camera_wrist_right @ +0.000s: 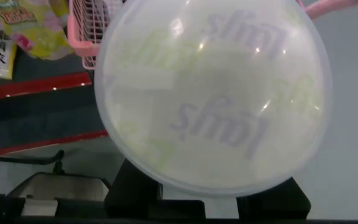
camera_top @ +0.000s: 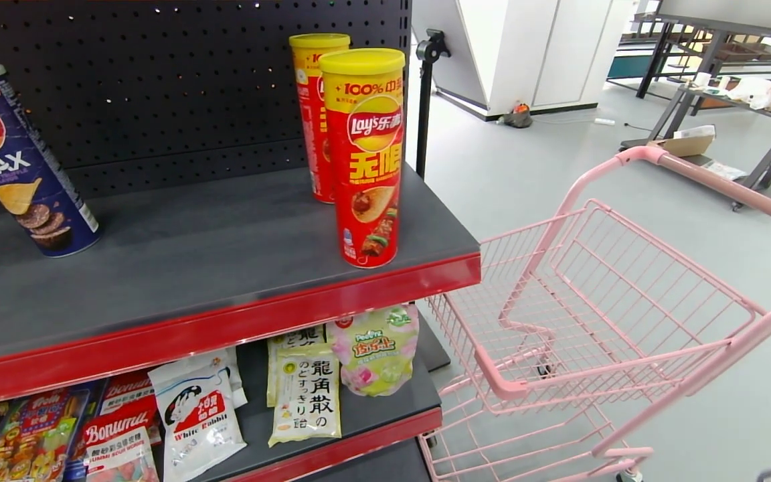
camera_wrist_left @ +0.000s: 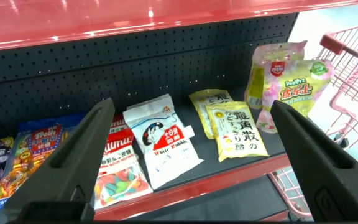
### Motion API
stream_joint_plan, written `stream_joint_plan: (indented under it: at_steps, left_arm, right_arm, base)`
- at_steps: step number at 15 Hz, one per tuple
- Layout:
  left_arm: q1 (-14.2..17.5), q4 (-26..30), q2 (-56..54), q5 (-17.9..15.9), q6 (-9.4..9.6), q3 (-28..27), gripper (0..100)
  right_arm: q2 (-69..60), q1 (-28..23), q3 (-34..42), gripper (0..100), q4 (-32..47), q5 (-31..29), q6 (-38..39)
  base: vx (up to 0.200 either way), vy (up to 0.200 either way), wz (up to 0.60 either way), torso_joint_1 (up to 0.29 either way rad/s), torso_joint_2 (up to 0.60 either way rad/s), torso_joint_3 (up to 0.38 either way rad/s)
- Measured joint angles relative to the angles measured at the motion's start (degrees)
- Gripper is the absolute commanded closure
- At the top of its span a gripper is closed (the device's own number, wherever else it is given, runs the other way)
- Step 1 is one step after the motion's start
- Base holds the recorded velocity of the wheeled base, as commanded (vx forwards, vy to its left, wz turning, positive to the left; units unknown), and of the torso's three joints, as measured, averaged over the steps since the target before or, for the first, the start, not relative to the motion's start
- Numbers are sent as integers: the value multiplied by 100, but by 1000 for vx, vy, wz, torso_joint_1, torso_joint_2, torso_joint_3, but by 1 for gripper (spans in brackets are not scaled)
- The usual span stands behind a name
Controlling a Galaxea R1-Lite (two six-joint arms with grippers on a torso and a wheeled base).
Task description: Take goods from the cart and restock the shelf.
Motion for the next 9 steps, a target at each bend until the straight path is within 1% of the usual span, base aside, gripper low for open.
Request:
stream_joint_plan:
  at_steps: [1,3,9]
  left_arm:
    - [0,0,0,1,0,0,0]
    - [0,0,0,0,0,0,0]
    - [2,0,0,1,-5,0,0]
  right_arm:
    - [-261,-61,107,100,189,51,9]
    - [-584,-96,300,100,160,112,-24]
    - [-879,-52,372,100,118,128,-38]
  base:
    - [0,0,0,0,0,0]
    - [0,0,0,0,0,0]
    - [0,0,0,0,0,0]
